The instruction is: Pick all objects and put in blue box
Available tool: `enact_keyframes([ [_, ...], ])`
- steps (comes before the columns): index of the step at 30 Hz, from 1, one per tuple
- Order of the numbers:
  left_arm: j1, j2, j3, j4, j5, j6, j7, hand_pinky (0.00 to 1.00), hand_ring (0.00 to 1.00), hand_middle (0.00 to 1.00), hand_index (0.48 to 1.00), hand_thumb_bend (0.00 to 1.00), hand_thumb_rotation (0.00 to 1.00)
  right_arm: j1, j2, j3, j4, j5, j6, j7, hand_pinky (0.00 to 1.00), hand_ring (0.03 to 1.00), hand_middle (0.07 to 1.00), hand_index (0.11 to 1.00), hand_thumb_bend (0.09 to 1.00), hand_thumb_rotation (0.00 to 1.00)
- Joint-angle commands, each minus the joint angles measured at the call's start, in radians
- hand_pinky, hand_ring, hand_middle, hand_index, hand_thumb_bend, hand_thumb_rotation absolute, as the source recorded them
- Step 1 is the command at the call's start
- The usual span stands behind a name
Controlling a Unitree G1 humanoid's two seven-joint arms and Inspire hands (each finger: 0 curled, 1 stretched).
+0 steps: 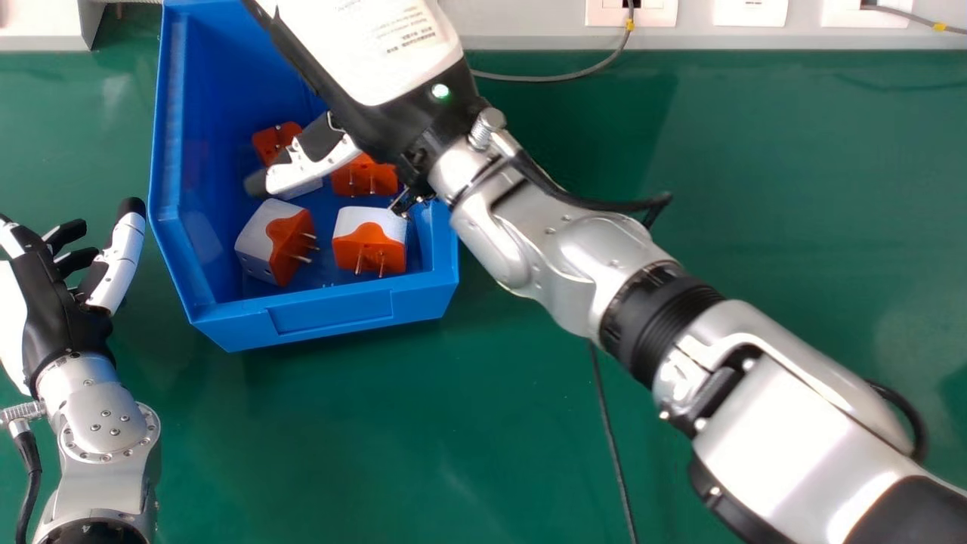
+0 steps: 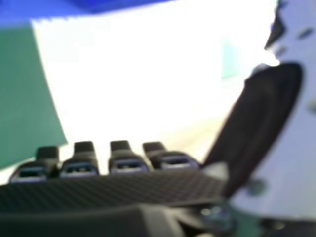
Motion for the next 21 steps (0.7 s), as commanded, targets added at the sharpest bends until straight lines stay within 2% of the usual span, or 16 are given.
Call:
enact_keyframes([
  [1, 0.008, -0.018, -0.015, 0.008, 0.010, 0.018, -0.013, 0.61, 0.75, 0.81, 0.871, 0.64, 0.55, 0.034, -0.046, -0.001, -0.030, -0.011, -0.047, -0.097, 1.00, 0.998, 0.999, 0.999, 0.996, 0.46],
  [5, 0.003, -0.015, -0.014, 0.016, 0.007, 0.017, -0.015, 0.61, 0.75, 0.81, 0.871, 0.64, 0.55, 0.107, -0.111, -0.020, -0.072, -0.004, -0.141, -0.170, 1.00, 1.000, 1.000, 1.000, 0.988, 0.50],
  [9, 0.003, -0.016, -0.014, 0.011, 0.007, 0.019, -0.013, 0.61, 0.75, 0.81, 0.871, 0.64, 0.56, 0.235, -0.194, -0.094, -0.172, 0.080, -0.274, -0.142, 1.00, 1.000, 1.000, 1.000, 0.983, 0.55],
  [13, 0.002, -0.015, -0.014, 0.014, 0.007, 0.016, -0.012, 0.61, 0.75, 0.81, 0.871, 0.64, 0.56, 0.297, -0.232, -0.161, -0.115, 0.155, -0.377, -0.124, 0.99, 1.000, 1.000, 1.000, 0.982, 0.55],
  [16, 0.003, -0.014, -0.013, 0.012, 0.006, 0.011, -0.015, 0.61, 0.75, 0.81, 0.871, 0.64, 0.56, 0.326, -0.250, -0.194, -0.060, 0.192, -0.431, -0.102, 0.98, 1.000, 1.000, 1.000, 0.954, 0.63],
  [18, 0.004, -0.012, -0.012, 0.012, 0.005, 0.010, -0.017, 0.61, 0.75, 0.81, 0.871, 0.64, 0.56, 0.351, -0.260, -0.208, -0.031, 0.211, -0.470, -0.086, 0.98, 1.000, 1.000, 1.000, 0.954, 0.63],
  [21, 0.007, -0.007, -0.009, 0.009, 0.003, 0.011, -0.023, 0.61, 0.75, 0.81, 0.871, 0.64, 0.56, 0.390, -0.265, -0.229, 0.018, 0.236, -0.521, -0.057, 0.99, 1.000, 1.000, 1.000, 0.887, 0.77],
])
